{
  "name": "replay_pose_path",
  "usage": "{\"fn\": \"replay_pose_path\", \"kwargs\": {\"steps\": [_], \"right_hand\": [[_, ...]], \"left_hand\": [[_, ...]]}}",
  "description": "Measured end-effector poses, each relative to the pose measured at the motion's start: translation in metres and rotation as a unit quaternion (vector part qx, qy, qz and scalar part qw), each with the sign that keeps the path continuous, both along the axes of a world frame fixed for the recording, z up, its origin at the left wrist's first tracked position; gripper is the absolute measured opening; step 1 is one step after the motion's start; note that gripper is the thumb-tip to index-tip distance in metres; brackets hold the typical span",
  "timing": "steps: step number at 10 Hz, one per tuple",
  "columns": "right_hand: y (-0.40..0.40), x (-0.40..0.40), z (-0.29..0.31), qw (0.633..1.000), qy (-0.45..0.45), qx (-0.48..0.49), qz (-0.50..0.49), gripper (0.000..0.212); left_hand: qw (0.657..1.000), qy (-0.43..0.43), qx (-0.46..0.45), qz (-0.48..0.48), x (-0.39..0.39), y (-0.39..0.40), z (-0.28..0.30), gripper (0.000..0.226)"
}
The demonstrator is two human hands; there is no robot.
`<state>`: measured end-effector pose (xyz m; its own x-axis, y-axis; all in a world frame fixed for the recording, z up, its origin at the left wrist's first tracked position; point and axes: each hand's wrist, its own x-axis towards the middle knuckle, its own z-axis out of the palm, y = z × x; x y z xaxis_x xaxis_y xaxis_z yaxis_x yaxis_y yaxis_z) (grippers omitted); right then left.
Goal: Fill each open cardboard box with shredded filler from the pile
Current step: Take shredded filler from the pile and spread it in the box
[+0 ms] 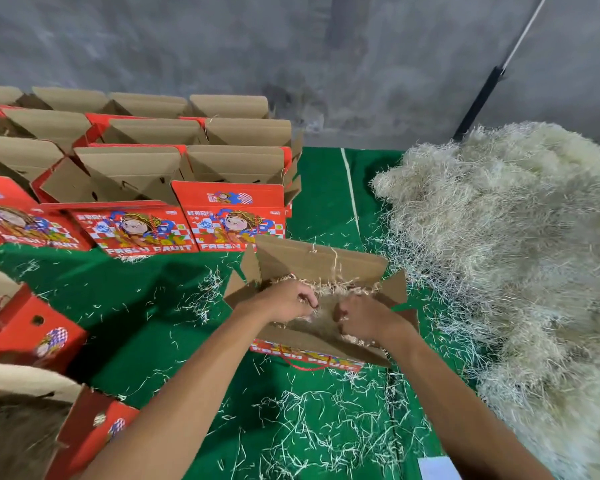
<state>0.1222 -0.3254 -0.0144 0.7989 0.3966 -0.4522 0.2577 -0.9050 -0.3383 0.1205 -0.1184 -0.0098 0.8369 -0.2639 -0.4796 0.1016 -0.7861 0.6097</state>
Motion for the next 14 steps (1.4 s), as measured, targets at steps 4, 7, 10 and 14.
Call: {"fn": "replay_pose_path", "kwargs": {"steps": [4,7,10,14], "right_hand": [[0.024,0.054,-0.034,0.973,-0.065,-0.204,0.089,0.034],[0.023,0.033,-0.086,0.954,0.027,-0.245,0.172,0.046],[0.021,0.041,-0.101,0.963,0.099,-0.189,0.166,0.014],[0.028,0.053,-0.083,0.977,-0.043,-0.187,0.098,0.028]], "left_hand": [[0.951,0.064,0.232,-0.193,0.047,-0.022,-0.031,0.02],[0.894,0.105,0.285,-0.33,0.089,-0.034,-0.048,0.039],[0.849,0.027,0.431,-0.304,0.066,-0.021,-0.123,0.073],[0.923,-0.026,0.312,-0.225,0.06,-0.027,-0.082,0.018]]}}
